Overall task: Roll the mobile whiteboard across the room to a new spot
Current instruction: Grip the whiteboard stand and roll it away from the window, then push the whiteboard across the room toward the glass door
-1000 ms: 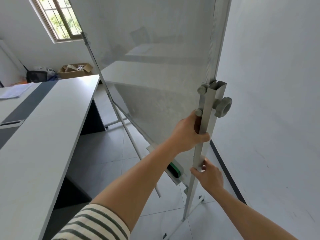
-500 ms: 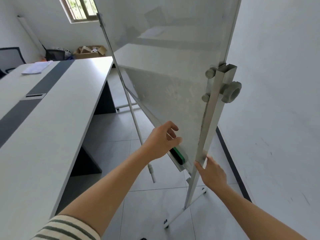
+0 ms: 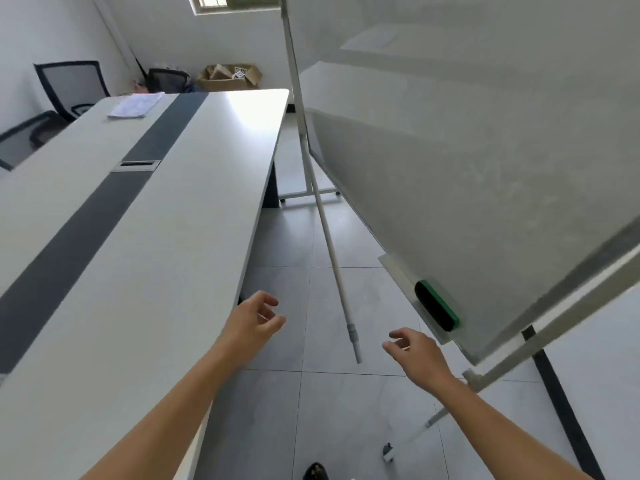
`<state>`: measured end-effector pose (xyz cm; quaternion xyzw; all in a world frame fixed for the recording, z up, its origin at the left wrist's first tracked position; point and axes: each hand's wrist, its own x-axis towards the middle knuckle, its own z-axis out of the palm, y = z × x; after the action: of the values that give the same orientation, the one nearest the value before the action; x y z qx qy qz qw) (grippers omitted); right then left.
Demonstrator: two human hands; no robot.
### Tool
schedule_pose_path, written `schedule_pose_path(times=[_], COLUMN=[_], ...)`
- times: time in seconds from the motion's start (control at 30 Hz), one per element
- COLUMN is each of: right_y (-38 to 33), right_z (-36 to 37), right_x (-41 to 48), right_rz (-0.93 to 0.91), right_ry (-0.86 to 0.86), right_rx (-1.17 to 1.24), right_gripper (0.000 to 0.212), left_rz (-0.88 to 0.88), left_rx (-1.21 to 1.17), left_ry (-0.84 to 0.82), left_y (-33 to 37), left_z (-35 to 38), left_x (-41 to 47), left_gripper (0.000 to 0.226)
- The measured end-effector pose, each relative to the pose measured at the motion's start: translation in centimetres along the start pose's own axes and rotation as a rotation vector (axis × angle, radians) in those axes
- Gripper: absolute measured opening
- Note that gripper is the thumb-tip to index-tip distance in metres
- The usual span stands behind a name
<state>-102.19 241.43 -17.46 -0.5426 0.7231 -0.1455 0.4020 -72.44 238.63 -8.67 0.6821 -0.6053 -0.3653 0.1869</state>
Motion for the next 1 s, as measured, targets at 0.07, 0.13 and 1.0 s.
schedule_pose_path(times=[0.07, 0.13, 1.0], right_y=[-2.5, -4.3, -30.6], right_z=[1.7, 2.7, -7.5], right_x=[0.7, 1.8, 47.0], right_rz=[-0.015, -0.034, 0.006], right_ry=[-0.019, -0.032, 0.207], right_rx=[0.049, 0.067, 0.643], right_gripper=[0.035, 0.032, 0.044], left_rz=[-0.057, -0.096, -0.160], left_rx=[-0.016, -0.046, -0.334], left_ry=[0.029, 0.050, 0.256], left_y=[-2.6, -4.6, 1.8], left_z=[-2.0, -3.6, -17.5], left_x=[0.3, 0.9, 45.2], left_gripper=[0.020, 0.019, 0.009])
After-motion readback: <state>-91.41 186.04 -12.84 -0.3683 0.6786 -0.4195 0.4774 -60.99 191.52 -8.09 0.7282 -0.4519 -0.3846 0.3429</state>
